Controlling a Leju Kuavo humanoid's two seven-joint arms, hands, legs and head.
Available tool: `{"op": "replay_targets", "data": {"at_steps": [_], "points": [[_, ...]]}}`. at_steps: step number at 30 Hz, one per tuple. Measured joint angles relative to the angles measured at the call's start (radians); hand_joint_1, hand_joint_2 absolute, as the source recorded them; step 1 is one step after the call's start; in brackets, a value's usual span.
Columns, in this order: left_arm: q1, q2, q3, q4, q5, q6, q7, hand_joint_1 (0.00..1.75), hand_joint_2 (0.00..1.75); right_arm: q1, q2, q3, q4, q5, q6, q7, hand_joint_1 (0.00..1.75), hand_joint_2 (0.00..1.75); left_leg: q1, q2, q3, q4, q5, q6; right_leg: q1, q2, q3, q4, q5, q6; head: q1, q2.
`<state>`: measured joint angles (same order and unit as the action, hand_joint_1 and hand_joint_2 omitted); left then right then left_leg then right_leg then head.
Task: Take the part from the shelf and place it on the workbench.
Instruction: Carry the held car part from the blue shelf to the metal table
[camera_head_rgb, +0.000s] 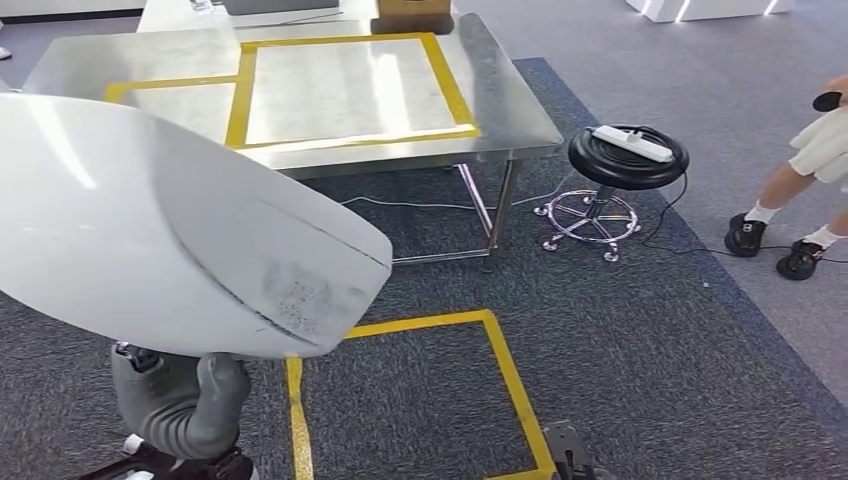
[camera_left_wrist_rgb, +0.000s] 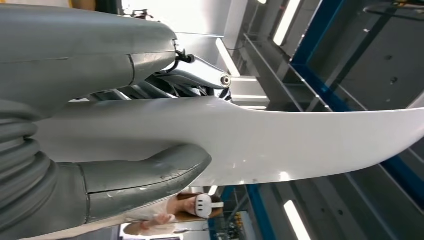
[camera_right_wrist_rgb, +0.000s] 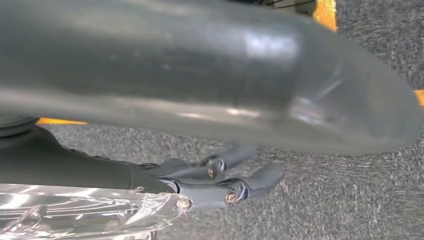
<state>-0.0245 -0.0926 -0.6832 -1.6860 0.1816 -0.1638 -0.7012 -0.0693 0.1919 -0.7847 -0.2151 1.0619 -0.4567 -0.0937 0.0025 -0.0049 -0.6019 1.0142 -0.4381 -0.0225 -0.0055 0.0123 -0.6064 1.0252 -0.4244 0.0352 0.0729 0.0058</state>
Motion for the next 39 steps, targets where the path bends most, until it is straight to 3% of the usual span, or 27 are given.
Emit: {"op": "replay_targets", "data": {"at_steps": [4,7,8,9,10,11,13,15,19,21,23,24,25,26,28,29,31,34,36,38,39], "points": [[0.001,-0.003,0.002,-0.003,-0.001,-0.001,0.000,1.75,1.75,0.000,0.000,0.000,0.000,0.001,0.000,0.001,0.00,0.00,0.002,-0.001,0.004,-0.008,0.008,0.025,-0.001,-0.003,-0.009,0.021,-0.020,0.023,0.001,0.000],[0.001,-0.006,0.004,-0.005,-0.001,-0.001,0.000,1.75,1.75,0.000,-0.001,0.000,0.000,0.002,0.000,0.001,0.00,0.00,0.004,0.000,0.007,-0.009,0.008,0.035,-0.003,-0.004,-0.085,0.188,-0.108,0.035,0.008,0.000],[0.002,-0.006,0.004,-0.005,-0.001,-0.001,0.000,1.75,1.75,0.001,-0.001,0.000,0.000,0.002,0.000,0.001,0.00,0.00,0.004,0.000,0.007,-0.009,0.008,0.037,-0.003,-0.004,-0.114,0.247,-0.129,0.036,0.008,0.000],[0.002,-0.006,0.005,-0.005,-0.001,-0.001,0.000,1.75,1.75,0.001,-0.001,0.000,0.000,0.001,0.000,0.001,0.00,0.00,0.004,-0.001,0.007,-0.009,0.007,0.037,-0.003,-0.004,-0.130,0.278,-0.134,0.037,0.009,0.000],[0.003,-0.006,0.005,-0.005,-0.001,-0.001,0.000,1.75,1.75,0.001,-0.001,0.000,0.000,0.001,0.000,0.001,0.00,0.00,0.004,-0.001,0.009,-0.009,0.006,0.037,-0.003,-0.004,-0.127,0.270,-0.119,0.036,0.009,0.000],[0.003,-0.006,0.006,-0.005,-0.001,-0.001,0.000,1.75,1.75,0.001,-0.001,0.000,0.000,0.001,0.000,0.001,0.00,0.00,0.004,-0.002,0.011,-0.009,0.005,0.036,-0.003,-0.004,-0.105,0.225,-0.089,0.035,0.009,0.000],[0.003,-0.006,0.006,-0.006,0.000,-0.003,0.000,1.75,1.75,-0.001,-0.001,0.000,0.000,0.002,0.000,0.000,0.00,0.00,0.002,-0.002,0.016,-0.008,0.001,0.030,-0.002,-0.005,-0.034,0.086,-0.029,0.030,0.009,0.000],[0.002,-0.007,0.007,-0.006,0.000,-0.006,0.000,1.75,1.75,-0.002,-0.001,0.000,0.000,0.003,0.000,0.000,0.00,0.00,-0.002,-0.003,0.018,-0.007,-0.003,0.020,-0.001,-0.004,0.007,0.008,-0.010,0.021,0.007,0.000],[0.001,-0.007,0.007,-0.006,0.000,-0.010,0.000,1.75,1.75,-0.001,-0.003,0.000,0.000,0.004,0.000,0.000,0.00,0.00,0.000,-0.003,0.016,0.001,-0.015,-0.002,0.000,-0.002,0.014,-0.004,-0.010,-0.004,0.004,0.000],[0.001,-0.007,0.006,-0.007,0.000,-0.009,0.000,1.75,1.75,-0.002,-0.003,0.000,0.000,0.005,0.000,0.000,0.00,0.00,0.001,-0.002,-0.022,0.081,-0.062,-0.012,-0.004,-0.003,0.017,-0.007,-0.010,-0.012,-0.001,0.000],[0.002,-0.006,0.006,-0.007,0.000,-0.007,0.000,1.75,1.75,-0.001,-0.003,0.000,0.000,0.004,0.000,0.000,0.00,0.00,0.001,-0.002,-0.091,0.210,-0.118,-0.017,-0.004,-0.004,0.018,-0.007,-0.012,-0.016,-0.004,0.000],[0.003,-0.006,0.006,-0.007,0.000,-0.007,0.000,1.75,1.75,-0.001,-0.003,0.000,0.000,0.004,0.000,0.000,0.00,0.00,0.001,-0.002,-0.116,0.252,-0.126,-0.018,-0.004,-0.004,0.018,-0.007,-0.012,-0.017,-0.004,0.000],[0.003,-0.005,0.006,-0.007,0.000,-0.006,0.000,1.75,1.75,0.000,-0.003,0.000,0.000,0.004,0.000,0.000,0.00,0.00,0.001,-0.002,-0.125,0.261,-0.114,-0.018,-0.004,-0.004,0.019,-0.007,-0.013,-0.018,-0.004,0.000],[0.003,-0.004,0.006,-0.007,0.000,-0.006,0.000,1.75,1.75,0.000,-0.003,0.000,0.000,0.004,0.000,0.000,0.00,0.00,0.001,-0.002,-0.114,0.231,-0.085,-0.016,-0.004,-0.003,0.021,-0.007,-0.015,-0.017,-0.004,0.000],[0.002,-0.004,0.006,-0.007,0.000,-0.007,0.000,1.75,1.75,-0.001,-0.003,0.000,0.000,0.005,0.000,0.000,0.00,0.00,0.001,-0.001,-0.055,0.106,-0.015,-0.012,-0.003,-0.001,0.026,-0.006,-0.020,-0.012,-0.005,0.000],[0.001,-0.004,0.006,-0.007,0.000,-0.008,0.000,1.75,1.75,-0.001,-0.003,0.000,0.000,0.005,0.000,0.000,0.00,0.00,0.001,-0.001,-0.028,0.049,0.004,-0.008,-0.001,0.001,0.027,-0.004,-0.025,-0.007,-0.005,0.000],[0.001,-0.004,0.006,-0.007,0.001,-0.010,0.000,1.75,1.75,-0.001,-0.003,0.000,0.000,0.007,0.000,0.000,0.00,0.00,-0.001,-0.002,-0.002,-0.006,0.010,0.003,0.003,0.002,0.028,-0.005,-0.031,0.003,-0.004,0.000],[0.001,-0.004,0.007,-0.007,0.002,-0.011,0.000,1.75,1.75,-0.001,-0.003,0.000,0.000,0.007,0.000,0.000,0.00,0.00,0.001,-0.003,0.006,-0.012,0.005,0.023,0.000,-0.001,0.029,0.002,-0.041,0.020,0.000,0.000],[0.001,-0.006,0.007,-0.007,0.002,-0.011,0.000,1.75,1.75,-0.002,-0.003,0.000,0.000,0.007,0.000,-0.001,0.00,0.00,0.005,-0.003,0.016,-0.015,0.001,0.035,-0.001,-0.003,-0.006,0.079,-0.080,0.029,0.004,0.000],[0.001,-0.006,0.007,-0.007,0.003,-0.011,0.000,1.75,1.75,-0.001,-0.003,0.000,0.000,0.007,0.000,-0.001,0.00,0.00,0.005,-0.002,0.023,-0.015,-0.006,0.042,-0.002,-0.004,-0.080,0.216,-0.133,0.035,0.007,0.000],[0.001,-0.006,0.008,-0.007,0.003,-0.011,0.000,1.75,1.75,0.000,-0.003,0.000,0.000,0.007,0.001,-0.001,0.00,0.00,0.004,-0.003,0.027,-0.015,-0.010,0.043,-0.002,-0.004,-0.112,0.267,-0.144,0.037,0.007,0.000]]}}
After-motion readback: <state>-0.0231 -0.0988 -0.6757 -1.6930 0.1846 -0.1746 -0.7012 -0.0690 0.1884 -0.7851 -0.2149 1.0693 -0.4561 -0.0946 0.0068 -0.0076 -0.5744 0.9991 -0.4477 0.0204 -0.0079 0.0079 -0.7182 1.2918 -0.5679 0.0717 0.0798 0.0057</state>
